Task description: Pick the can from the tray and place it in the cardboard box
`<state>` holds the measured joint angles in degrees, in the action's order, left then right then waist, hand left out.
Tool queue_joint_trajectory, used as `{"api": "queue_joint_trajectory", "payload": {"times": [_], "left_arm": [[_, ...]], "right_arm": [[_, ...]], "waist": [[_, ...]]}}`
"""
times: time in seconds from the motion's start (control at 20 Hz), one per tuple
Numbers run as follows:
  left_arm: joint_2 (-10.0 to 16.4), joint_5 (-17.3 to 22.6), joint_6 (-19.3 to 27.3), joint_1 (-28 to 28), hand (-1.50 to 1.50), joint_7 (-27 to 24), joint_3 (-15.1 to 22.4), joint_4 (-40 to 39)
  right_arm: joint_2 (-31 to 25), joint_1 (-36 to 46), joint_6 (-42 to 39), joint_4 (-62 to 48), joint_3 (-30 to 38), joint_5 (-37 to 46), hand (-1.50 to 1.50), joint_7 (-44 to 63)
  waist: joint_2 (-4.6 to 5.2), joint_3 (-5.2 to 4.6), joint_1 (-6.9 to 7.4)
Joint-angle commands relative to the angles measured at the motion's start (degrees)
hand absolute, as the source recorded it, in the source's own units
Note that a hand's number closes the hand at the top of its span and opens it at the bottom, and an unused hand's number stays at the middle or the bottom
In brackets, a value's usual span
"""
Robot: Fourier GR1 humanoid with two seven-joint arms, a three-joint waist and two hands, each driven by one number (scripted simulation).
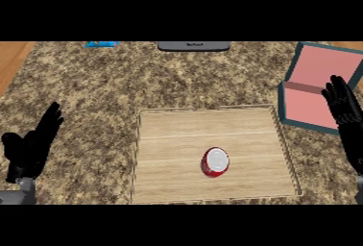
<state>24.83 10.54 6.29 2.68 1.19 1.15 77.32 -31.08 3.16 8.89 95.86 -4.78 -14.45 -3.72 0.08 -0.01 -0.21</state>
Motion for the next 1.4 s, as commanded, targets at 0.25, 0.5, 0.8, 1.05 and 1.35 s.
{"api": "queue_joint_trajectory", "payload": {"times": [0.25,0.5,0.8,1.05,1.35], "left_arm": [[4.1,-6.1,-3.5,6.7,0.0,-6.2,4.1,8.5],[4.4,-4.3,-7.2,5.9,0.0,-6.1,5.1,10.3],[1.6,-6.1,-7.2,8.2,0.0,-7.3,8.0,9.6],[1.7,-5.8,-8.5,8.8,0.0,-5.9,8.5,11.1],[1.3,-7.4,-9.0,8.5,0.0,-7.0,10.1,11.8]], "right_arm": [[-2.7,0.3,19.8,19.0,8.2,10.1,-1.5,13.1],[-7.3,-15.7,23.6,29.6,1.4,25.8,-1.5,25.9],[-14.4,-20.2,17.8,41.2,-6.5,45.2,-1.5,37.2],[-19.9,-18.9,6.7,45.8,-11.1,48.4,-1.5,51.9],[-24.0,-9.9,-5.5,46.1,-19.9,44.4,-1.5,66.8]], "waist": [[-2.69,-0.72,-6.86],[-1.57,-0.47,-5.67],[-0.4,-0.46,-2.37],[-0.2,-0.59,-0.31],[0.09,-0.62,2.54]]}}
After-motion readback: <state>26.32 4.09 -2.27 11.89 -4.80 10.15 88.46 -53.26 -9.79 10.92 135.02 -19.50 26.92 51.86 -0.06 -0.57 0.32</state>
